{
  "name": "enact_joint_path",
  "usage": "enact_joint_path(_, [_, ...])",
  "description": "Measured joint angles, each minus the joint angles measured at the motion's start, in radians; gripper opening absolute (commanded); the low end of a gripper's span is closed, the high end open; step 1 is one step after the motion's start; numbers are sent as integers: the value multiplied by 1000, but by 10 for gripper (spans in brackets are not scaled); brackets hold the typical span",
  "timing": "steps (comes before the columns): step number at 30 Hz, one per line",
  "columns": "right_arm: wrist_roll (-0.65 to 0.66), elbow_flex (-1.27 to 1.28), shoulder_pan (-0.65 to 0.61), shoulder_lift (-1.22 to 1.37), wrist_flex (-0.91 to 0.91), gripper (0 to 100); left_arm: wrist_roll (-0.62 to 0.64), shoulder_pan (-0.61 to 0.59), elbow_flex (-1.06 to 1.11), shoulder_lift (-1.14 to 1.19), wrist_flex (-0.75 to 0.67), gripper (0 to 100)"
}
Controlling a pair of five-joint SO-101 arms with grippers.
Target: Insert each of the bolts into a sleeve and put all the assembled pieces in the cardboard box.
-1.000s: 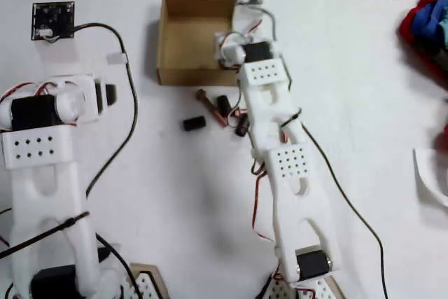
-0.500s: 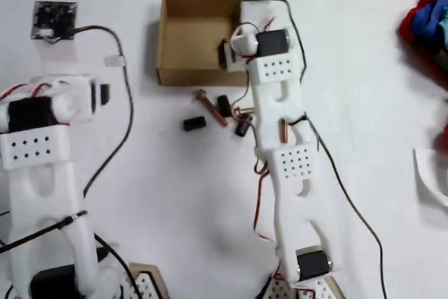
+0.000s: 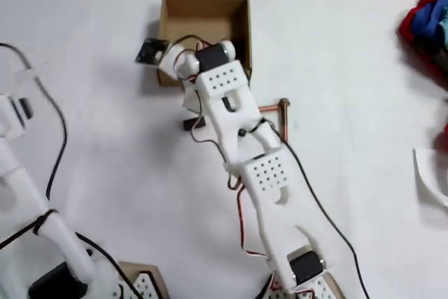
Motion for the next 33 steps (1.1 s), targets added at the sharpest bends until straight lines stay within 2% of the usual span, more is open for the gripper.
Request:
enact_joint_path(9, [106, 138, -38, -2, 0, 127, 0, -23, 0, 0, 0, 214])
enact_joint_path(17, [106, 170, -83, 0, 0, 127, 0, -23, 3, 0, 0, 214])
enact_joint_path(33, [106, 158, -87, 60, 0, 117, 0, -23, 3, 0, 6, 214])
